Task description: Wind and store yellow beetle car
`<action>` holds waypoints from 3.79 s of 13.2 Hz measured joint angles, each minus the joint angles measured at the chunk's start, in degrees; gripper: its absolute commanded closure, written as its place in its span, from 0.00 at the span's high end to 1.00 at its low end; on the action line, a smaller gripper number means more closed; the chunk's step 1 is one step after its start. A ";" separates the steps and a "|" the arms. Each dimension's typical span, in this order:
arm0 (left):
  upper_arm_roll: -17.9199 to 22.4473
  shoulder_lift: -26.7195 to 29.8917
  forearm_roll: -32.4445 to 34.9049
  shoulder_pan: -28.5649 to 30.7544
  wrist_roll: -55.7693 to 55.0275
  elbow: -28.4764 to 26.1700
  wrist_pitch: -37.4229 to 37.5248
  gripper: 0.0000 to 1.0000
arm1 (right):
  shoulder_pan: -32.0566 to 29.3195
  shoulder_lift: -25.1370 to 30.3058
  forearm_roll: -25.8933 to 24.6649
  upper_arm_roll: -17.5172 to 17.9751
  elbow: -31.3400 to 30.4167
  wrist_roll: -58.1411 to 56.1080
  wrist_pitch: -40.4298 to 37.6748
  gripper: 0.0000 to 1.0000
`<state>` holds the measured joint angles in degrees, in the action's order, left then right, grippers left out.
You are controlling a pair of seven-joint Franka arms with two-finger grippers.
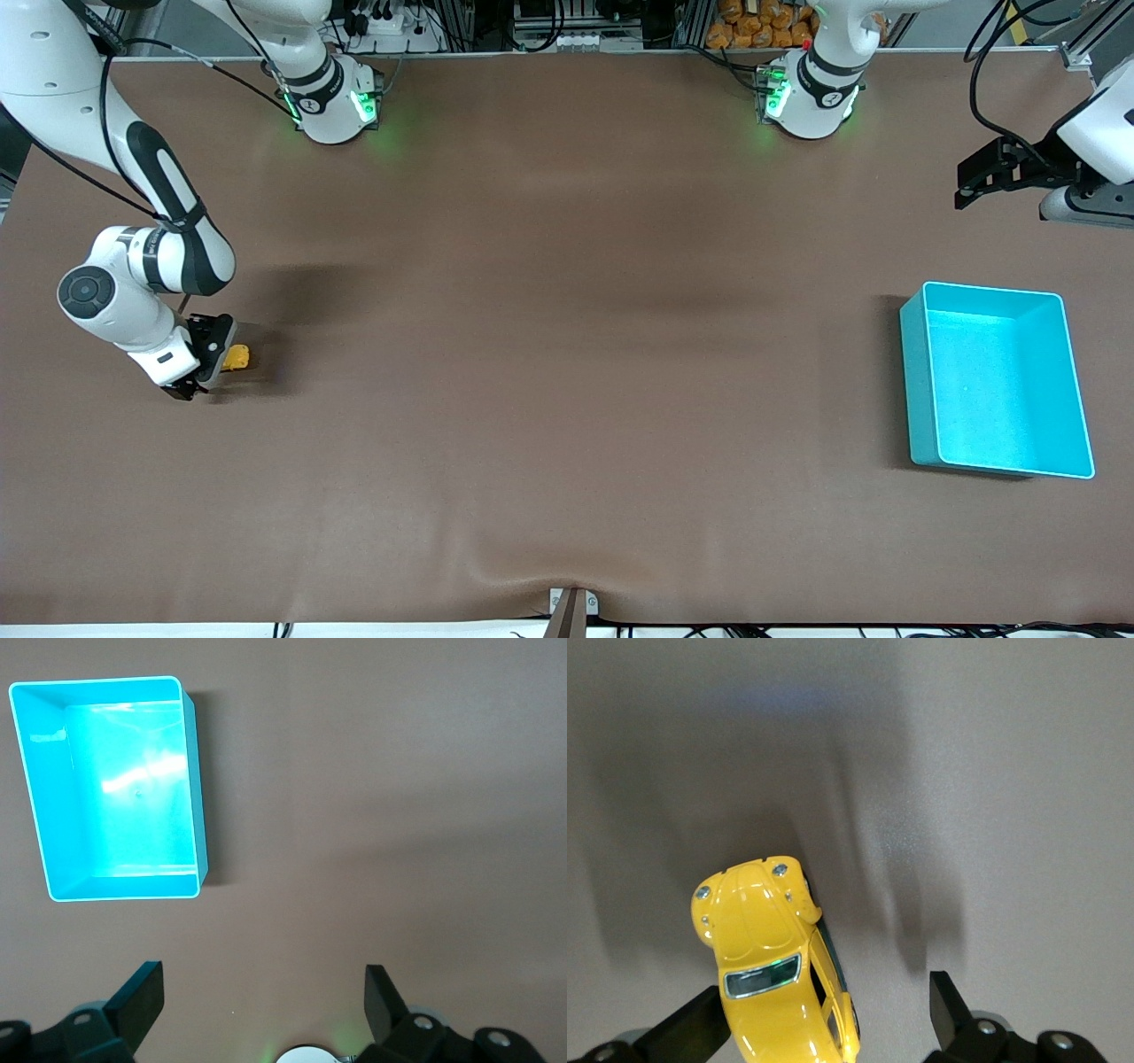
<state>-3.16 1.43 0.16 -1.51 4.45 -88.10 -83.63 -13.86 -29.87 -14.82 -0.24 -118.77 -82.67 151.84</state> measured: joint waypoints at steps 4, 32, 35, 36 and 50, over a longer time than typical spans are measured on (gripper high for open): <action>0.00 0.00 0.00 0.02 0.00 0.00 0.00 1.00 | 0.02 0.56 0.00 0.68 3.40 0.00 -6.70 1.00; -0.02 0.00 0.00 0.03 0.00 0.00 0.00 1.00 | -1.99 7.07 12.52 1.98 19.13 -0.13 -38.96 1.00; 0.01 0.00 0.00 0.04 0.00 0.00 0.00 1.00 | 0.09 7.61 13.81 2.06 23.29 6.59 -44.15 1.00; 0.04 0.00 0.00 0.04 0.00 0.00 0.00 1.00 | 0.67 7.79 14.57 2.07 23.98 8.88 -44.95 1.00; -2.27 -0.01 -3.34 -0.95 -2.92 2.18 0.02 1.00 | 7.71 23.91 15.60 1.47 26.10 52.94 -61.31 1.00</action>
<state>-5.43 1.42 -3.18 -2.46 1.52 -85.92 -83.61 -6.15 -5.96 0.78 1.24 -92.67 -29.73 90.52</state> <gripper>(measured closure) 0.000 0.000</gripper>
